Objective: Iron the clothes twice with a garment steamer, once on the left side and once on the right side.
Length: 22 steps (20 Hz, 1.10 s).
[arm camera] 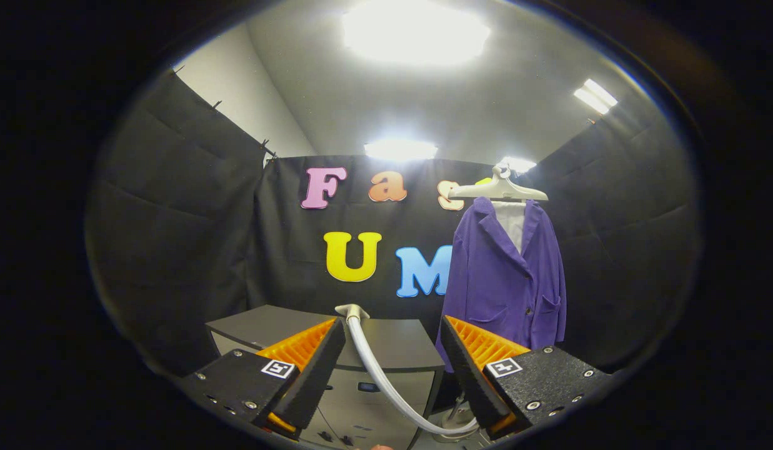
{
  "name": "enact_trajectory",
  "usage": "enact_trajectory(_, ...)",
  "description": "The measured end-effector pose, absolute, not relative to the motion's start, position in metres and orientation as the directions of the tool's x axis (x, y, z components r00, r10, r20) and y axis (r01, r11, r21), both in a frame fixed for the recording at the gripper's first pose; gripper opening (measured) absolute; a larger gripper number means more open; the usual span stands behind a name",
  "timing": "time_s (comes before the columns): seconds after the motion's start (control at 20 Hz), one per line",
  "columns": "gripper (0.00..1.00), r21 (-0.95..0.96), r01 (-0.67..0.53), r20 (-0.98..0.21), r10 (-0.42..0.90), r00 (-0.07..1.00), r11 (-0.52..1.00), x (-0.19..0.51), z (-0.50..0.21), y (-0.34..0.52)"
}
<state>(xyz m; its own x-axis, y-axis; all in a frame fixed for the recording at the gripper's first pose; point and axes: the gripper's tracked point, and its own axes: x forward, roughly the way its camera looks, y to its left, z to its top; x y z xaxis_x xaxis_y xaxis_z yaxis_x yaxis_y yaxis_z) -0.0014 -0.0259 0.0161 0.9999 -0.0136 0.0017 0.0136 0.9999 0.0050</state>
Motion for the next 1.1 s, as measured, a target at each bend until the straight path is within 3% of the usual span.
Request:
enact_trajectory(0.25, 0.95, -0.072, 0.081, -0.011, -0.081, 0.997, 0.994, 0.006, 0.041, -0.052)
enact_trajectory(0.65, 0.94, -0.003, 0.04, 0.039, -0.04, 0.998, 0.999, 0.028, 0.115, -0.046)
enact_trajectory(1.1, 0.95, 0.011, 0.056, -0.06, -0.055, 0.997, 0.998, 0.099, 0.117, -0.037)
